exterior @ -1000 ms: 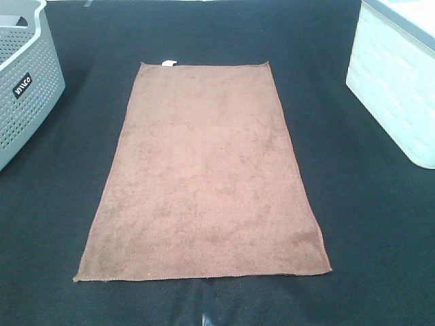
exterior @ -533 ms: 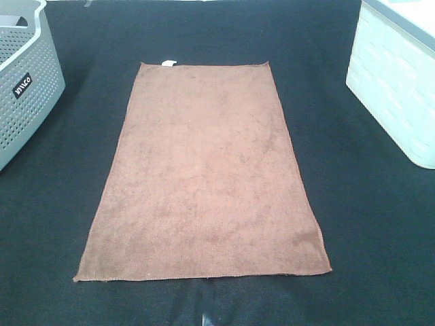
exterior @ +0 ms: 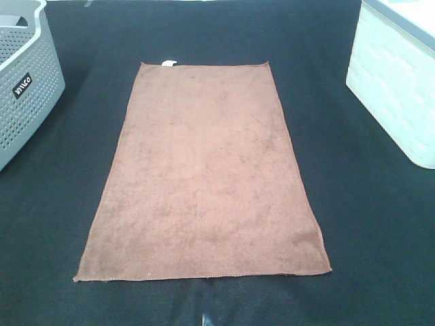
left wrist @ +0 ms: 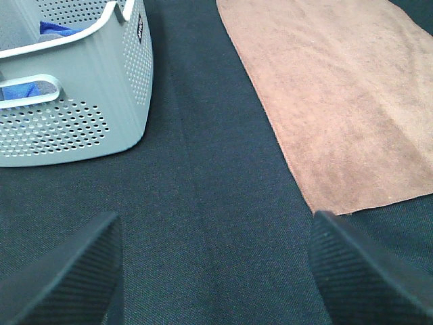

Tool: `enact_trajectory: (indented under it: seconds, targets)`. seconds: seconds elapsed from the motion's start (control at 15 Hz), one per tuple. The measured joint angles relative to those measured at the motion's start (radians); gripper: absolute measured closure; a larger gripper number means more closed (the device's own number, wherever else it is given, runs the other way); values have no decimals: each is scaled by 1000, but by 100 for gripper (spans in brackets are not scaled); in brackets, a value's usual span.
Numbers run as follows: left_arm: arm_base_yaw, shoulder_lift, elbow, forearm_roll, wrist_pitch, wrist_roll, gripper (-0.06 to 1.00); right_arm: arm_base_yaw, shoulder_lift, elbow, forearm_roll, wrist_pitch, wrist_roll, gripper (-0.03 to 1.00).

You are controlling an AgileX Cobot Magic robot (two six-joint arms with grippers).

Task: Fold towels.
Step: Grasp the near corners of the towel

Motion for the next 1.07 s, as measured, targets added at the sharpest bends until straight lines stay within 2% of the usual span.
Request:
enact_trajectory:
  seconds: [1.07]
  targets:
    - [0, 0, 0, 0, 0, 0, 21, 0, 0, 0, 0, 0, 0, 10]
